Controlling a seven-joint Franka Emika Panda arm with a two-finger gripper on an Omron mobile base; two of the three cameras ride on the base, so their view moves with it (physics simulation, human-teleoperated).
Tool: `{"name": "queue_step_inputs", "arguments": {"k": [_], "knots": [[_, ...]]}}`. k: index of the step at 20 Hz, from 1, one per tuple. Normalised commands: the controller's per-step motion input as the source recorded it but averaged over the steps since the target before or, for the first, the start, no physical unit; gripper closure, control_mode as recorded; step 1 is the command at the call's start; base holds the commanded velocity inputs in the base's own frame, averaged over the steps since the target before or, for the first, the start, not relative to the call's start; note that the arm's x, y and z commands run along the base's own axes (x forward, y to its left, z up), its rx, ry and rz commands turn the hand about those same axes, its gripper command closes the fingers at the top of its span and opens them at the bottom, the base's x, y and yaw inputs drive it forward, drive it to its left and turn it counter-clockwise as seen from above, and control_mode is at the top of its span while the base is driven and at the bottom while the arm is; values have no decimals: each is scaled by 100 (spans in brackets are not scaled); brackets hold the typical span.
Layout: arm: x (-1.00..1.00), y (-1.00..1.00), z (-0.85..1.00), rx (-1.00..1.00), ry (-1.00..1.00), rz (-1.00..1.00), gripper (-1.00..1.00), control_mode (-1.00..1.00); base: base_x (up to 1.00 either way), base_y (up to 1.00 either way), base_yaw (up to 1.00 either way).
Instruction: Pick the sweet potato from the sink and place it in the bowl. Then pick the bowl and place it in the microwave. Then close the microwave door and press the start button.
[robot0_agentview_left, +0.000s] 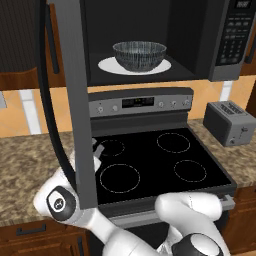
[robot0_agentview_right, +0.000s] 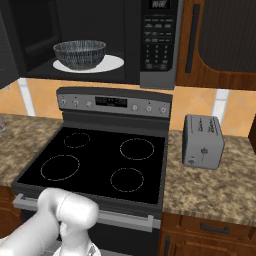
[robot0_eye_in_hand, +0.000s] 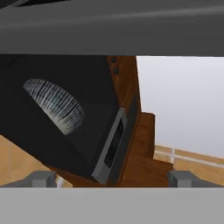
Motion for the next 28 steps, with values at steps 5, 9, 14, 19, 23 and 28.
{"name": "queue_step_inputs", "arguments": {"k": [5, 9, 14, 19, 23, 28], "knots": [[-1, 57, 27, -11, 0, -6, -100, -100, 0, 0, 0], [-3, 44, 2, -8, 0, -3, -100, -100, 0, 0, 0], [-6, 32, 27, -5, -2, 0, -100, -100, 0, 0, 0], [-16, 26, 40, -1, 0, 0, -100, -100, 0, 0, 0], [-27, 24, 37, -1, -1, 0, -100, -100, 0, 0, 0], [-61, 0, 38, 0, -10, 0, -100, -100, 0, 0, 0]]}}
